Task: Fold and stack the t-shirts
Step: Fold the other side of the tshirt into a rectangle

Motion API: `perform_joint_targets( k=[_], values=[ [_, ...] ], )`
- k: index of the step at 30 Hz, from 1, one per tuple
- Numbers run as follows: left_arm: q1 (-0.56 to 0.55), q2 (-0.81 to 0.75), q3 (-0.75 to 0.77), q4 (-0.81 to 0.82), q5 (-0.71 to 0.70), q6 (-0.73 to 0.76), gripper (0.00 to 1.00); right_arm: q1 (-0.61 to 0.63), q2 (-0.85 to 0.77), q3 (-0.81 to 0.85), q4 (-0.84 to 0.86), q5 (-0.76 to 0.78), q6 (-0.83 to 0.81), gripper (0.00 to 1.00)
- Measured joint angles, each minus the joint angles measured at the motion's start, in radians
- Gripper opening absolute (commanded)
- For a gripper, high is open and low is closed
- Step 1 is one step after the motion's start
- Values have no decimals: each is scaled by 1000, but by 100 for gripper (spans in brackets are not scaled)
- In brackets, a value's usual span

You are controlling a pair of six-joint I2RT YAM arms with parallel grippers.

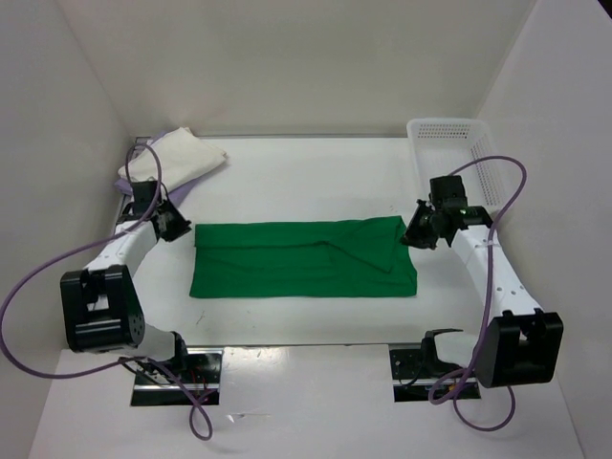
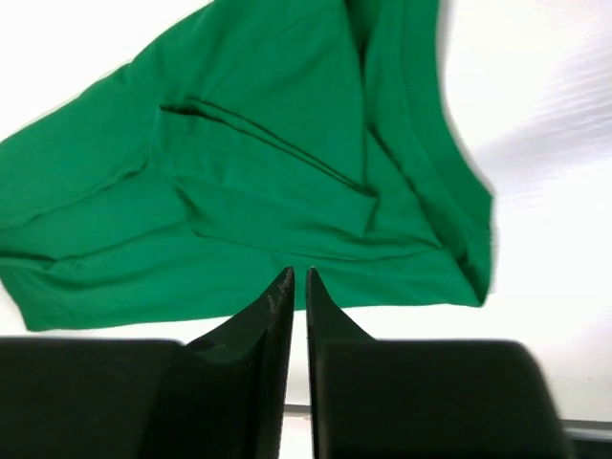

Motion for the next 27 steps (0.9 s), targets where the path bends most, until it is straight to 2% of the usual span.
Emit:
perform_joint_targets(
  k=[2,8,11,12,15,22,27],
  values=[
    [3,-48,-11,-10,-6,-3,13,11,21,0,12,-16,-1,0],
    [3,-124,-29,4,4,-30,13,139,171,14,131,-42,1,0],
    [-21,-92,-35,13,10,-46,12,197,276,51,196,-48,6,25],
    [-39,-76,-35,19,13,-48,12,214,317,70,220,-45,6,36],
    [-83,-33,-35,35,42,-53,12,255,438,119,296,-42,8,49],
    [-121,-9,-48,71,69,-76,13,288,585,193,346,-29,2,51],
    [-130,-9,-84,78,77,-76,13,308,609,228,354,7,-1,47]
  ],
)
